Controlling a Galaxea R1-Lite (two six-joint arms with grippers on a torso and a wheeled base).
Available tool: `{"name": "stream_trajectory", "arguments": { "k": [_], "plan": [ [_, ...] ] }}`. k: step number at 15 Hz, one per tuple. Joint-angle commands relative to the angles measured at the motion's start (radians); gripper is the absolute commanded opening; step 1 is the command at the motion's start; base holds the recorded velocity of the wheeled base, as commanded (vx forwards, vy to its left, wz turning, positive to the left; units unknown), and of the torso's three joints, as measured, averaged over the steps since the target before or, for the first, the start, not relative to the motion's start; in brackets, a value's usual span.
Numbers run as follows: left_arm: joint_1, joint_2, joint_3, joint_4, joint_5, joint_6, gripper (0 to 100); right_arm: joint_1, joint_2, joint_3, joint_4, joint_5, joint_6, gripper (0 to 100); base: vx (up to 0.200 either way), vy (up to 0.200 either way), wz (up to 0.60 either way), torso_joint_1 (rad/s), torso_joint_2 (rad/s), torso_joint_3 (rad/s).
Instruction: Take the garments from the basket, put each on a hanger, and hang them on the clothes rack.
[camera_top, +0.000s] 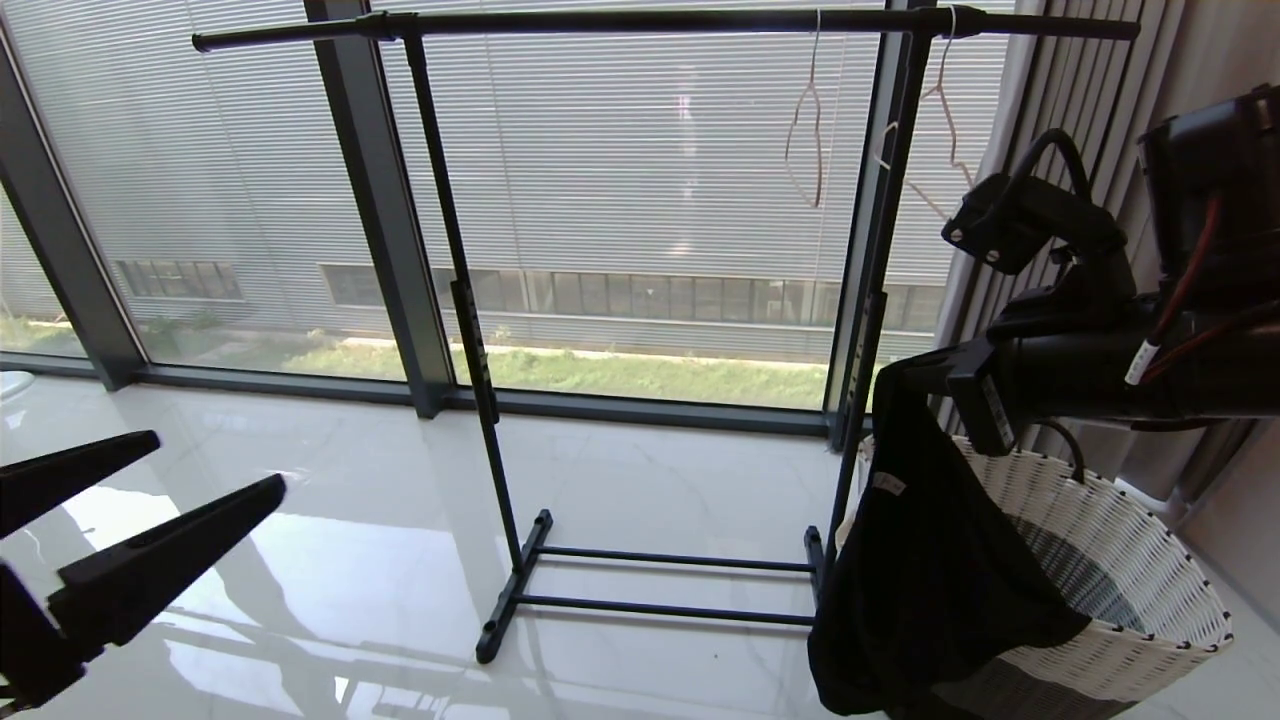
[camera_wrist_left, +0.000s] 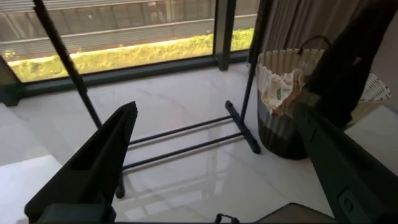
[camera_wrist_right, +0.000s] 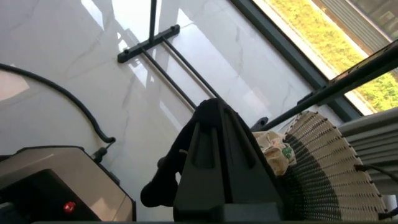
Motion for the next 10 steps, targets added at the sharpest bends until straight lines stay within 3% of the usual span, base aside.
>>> {"name": "stream_trajectory", "arguments": {
  "k": [1,5,10],
  "plan": [
    [-0.293,0.364,-0.067,-0.083,0.012,-0.009,100,0.004,0.007,-0.001,0.000,0.004,0.002,0,0.000,0.000,0.00,0.000,0.00,0.000],
    [-0.497,0.616,-0.102,-0.203,0.013,-0.024,100,0.019,0.007,-0.001,-0.001,0.018,0.005,0,0.000,0.000,0.00,0.000,0.00,0.000],
    [-0.548,0.880,-0.251,-0.317,0.009,-0.052,100,0.088,-0.018,0.006,0.000,0.023,0.036,0,0.000,0.000,0.00,0.000,0.00,0.000]
  ]
}}
